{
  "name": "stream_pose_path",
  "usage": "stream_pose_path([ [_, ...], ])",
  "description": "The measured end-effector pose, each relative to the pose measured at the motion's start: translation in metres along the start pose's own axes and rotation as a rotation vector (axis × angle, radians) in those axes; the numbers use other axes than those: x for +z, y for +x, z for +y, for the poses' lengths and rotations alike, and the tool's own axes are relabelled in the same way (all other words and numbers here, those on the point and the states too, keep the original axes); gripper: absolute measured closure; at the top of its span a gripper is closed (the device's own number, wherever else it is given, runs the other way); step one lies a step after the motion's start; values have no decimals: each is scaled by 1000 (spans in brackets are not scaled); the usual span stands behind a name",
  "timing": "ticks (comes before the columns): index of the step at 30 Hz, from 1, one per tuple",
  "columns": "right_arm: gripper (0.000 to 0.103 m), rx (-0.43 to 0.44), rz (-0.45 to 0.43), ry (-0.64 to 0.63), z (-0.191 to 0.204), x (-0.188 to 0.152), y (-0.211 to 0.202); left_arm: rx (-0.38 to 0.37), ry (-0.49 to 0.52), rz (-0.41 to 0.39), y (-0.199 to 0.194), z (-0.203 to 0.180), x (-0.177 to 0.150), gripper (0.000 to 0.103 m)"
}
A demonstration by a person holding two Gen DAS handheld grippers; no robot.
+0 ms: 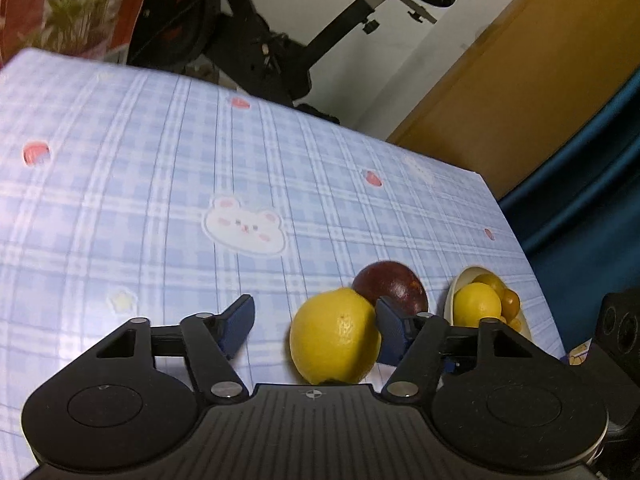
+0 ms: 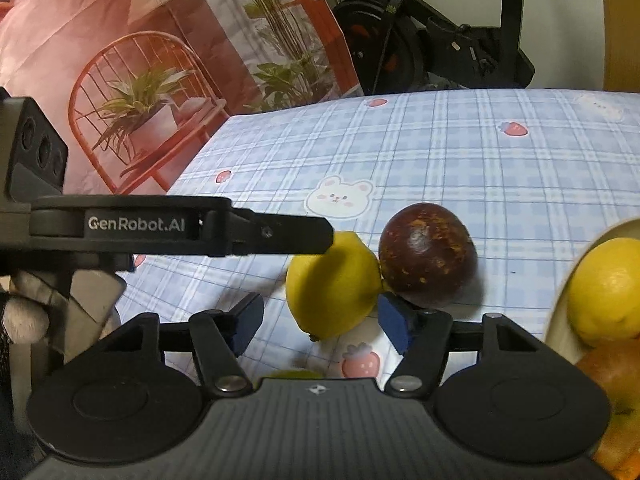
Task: Organize fruits
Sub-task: 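Close both tools together on the yellow lemon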
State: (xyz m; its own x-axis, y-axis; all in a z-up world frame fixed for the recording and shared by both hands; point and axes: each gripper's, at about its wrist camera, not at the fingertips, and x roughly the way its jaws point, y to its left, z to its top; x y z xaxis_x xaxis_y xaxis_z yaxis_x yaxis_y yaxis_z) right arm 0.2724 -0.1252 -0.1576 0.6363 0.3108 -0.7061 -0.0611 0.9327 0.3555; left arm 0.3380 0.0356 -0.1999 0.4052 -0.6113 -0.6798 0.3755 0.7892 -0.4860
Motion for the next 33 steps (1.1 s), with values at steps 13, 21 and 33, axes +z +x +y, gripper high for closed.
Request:
stream_pose_path([
  [13,42,-15,4,21,-2,-1,8,-75,-21,28,11,4,-5,50],
  [21,47,12,10,-9,2,-10,0,-43,3,25,-10,-4,-19,50],
  [33,47,47,-60,-44,10,-19,-36,6,89,-7,-43,-46,-20,50],
])
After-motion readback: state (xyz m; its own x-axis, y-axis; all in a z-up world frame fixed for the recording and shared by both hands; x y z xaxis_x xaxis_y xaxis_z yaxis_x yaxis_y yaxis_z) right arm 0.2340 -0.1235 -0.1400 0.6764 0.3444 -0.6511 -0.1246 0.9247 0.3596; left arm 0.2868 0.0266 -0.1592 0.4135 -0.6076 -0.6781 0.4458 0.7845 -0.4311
